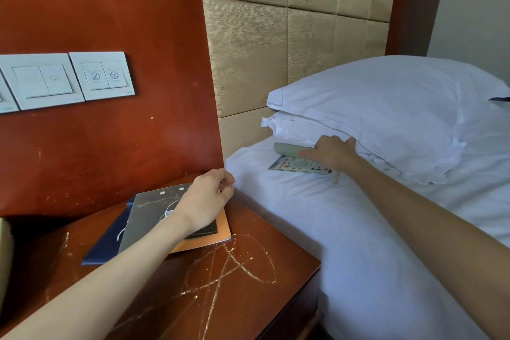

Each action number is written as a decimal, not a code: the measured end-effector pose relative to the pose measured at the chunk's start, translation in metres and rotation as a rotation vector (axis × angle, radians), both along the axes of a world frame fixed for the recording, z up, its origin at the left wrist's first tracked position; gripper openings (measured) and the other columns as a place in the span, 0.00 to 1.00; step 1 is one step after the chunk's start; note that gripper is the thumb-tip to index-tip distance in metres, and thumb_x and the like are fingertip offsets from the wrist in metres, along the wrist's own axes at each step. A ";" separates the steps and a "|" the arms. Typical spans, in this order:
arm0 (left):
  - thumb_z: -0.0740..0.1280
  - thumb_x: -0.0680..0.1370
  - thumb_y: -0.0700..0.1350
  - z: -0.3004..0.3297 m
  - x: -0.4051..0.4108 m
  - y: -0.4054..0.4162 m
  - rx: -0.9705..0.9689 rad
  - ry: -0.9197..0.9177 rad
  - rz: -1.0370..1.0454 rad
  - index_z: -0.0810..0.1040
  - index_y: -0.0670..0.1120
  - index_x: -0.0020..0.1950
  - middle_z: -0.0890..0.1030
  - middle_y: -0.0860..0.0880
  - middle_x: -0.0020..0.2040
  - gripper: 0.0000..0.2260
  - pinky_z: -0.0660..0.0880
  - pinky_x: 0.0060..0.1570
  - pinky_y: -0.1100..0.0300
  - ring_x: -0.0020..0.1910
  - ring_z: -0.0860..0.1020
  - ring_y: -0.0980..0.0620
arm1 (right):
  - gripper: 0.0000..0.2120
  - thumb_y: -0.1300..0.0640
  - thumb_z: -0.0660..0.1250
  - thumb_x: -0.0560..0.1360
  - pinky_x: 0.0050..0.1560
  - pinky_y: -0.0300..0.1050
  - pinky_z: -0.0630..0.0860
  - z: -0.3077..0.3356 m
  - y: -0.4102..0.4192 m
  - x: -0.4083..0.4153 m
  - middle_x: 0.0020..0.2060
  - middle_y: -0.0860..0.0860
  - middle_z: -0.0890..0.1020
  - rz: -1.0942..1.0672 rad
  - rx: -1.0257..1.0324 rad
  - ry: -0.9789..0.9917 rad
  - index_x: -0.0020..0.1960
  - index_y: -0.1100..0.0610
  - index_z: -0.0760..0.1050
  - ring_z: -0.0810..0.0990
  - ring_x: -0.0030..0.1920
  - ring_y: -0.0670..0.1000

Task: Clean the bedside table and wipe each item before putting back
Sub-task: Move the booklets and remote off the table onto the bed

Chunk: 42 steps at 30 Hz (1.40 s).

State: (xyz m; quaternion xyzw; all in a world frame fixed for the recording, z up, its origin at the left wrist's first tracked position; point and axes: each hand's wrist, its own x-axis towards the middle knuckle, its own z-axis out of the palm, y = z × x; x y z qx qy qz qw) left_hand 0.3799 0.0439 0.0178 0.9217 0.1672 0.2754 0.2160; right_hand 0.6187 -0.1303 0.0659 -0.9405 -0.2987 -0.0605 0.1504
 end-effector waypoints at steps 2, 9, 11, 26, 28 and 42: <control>0.61 0.80 0.44 0.002 -0.003 0.002 0.005 -0.005 0.003 0.76 0.51 0.54 0.78 0.53 0.50 0.06 0.76 0.47 0.61 0.46 0.76 0.59 | 0.22 0.36 0.58 0.75 0.59 0.52 0.59 0.004 -0.001 0.002 0.39 0.51 0.79 -0.006 0.043 0.014 0.37 0.54 0.70 0.75 0.52 0.54; 0.61 0.81 0.45 0.003 -0.015 0.010 0.007 0.021 0.036 0.75 0.56 0.51 0.80 0.55 0.48 0.06 0.78 0.50 0.56 0.46 0.78 0.57 | 0.16 0.45 0.63 0.76 0.62 0.52 0.66 0.007 -0.005 0.009 0.47 0.54 0.80 -0.043 0.254 0.120 0.43 0.57 0.78 0.76 0.57 0.57; 0.62 0.80 0.45 0.003 -0.019 0.011 0.015 0.026 0.041 0.75 0.56 0.50 0.80 0.55 0.47 0.06 0.78 0.49 0.56 0.46 0.78 0.57 | 0.13 0.47 0.63 0.76 0.62 0.51 0.65 0.006 -0.006 0.008 0.51 0.53 0.81 -0.052 0.273 0.107 0.50 0.55 0.79 0.75 0.58 0.56; 0.61 0.81 0.44 0.027 -0.039 0.009 0.019 -0.076 0.136 0.76 0.52 0.51 0.80 0.52 0.48 0.06 0.74 0.40 0.67 0.43 0.77 0.56 | 0.14 0.57 0.65 0.75 0.57 0.49 0.74 0.016 0.007 -0.033 0.54 0.56 0.80 0.174 0.357 0.044 0.59 0.57 0.77 0.78 0.54 0.57; 0.60 0.81 0.42 0.036 -0.046 0.009 0.018 -0.124 0.160 0.77 0.50 0.51 0.79 0.51 0.48 0.06 0.71 0.39 0.67 0.42 0.76 0.56 | 0.11 0.59 0.66 0.72 0.49 0.44 0.74 0.019 0.016 -0.050 0.47 0.54 0.82 0.253 0.476 0.129 0.54 0.56 0.79 0.78 0.47 0.53; 0.61 0.81 0.47 0.015 -0.130 0.052 -0.224 0.164 0.427 0.74 0.47 0.63 0.75 0.43 0.62 0.12 0.73 0.58 0.51 0.58 0.75 0.42 | 0.22 0.55 0.66 0.76 0.59 0.44 0.68 -0.027 0.083 -0.174 0.62 0.52 0.73 0.571 0.260 0.606 0.69 0.53 0.67 0.72 0.62 0.52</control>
